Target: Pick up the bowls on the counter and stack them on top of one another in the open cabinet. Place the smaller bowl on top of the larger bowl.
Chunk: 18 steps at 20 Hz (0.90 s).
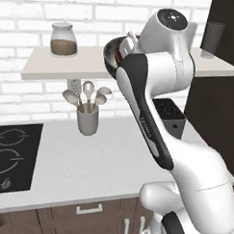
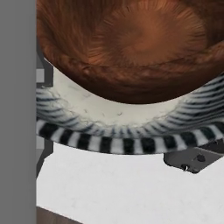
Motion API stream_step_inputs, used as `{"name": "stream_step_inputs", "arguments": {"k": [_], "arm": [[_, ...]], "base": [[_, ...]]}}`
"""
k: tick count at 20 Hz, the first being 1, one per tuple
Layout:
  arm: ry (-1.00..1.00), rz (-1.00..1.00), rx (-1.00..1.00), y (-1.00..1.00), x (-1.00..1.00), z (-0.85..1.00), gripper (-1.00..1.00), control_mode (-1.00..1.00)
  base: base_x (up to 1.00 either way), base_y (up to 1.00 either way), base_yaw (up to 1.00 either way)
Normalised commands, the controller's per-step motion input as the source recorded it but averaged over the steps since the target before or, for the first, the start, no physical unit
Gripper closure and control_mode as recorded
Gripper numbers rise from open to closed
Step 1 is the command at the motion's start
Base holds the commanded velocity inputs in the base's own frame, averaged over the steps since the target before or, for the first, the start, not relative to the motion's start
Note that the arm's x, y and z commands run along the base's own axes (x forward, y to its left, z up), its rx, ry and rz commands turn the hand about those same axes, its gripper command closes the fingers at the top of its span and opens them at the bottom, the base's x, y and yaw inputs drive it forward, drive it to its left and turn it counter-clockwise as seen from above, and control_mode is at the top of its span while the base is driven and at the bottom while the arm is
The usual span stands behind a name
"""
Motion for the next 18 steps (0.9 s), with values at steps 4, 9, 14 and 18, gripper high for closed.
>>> {"name": "stream_step_inputs", "arguments": {"k": [4,9,14,18], "arm": [[0.09,0.00,-0.04,0.00,1.00,0.29,1.00,-1.00],[0.12,0.00,-0.02,0.00,1.00,0.09,1.00,-1.00],[0.15,0.00,0.00,0.00,1.00,0.00,1.00,-1.00],[0.12,0.00,0.00,0.00,1.00,0.00,1.00,-1.00]], "base": [[0.00,0.00,0.00],[0.00,0.00,0.00],[0.00,0.00,0.00],[0.00,0.00,0.00]]}}
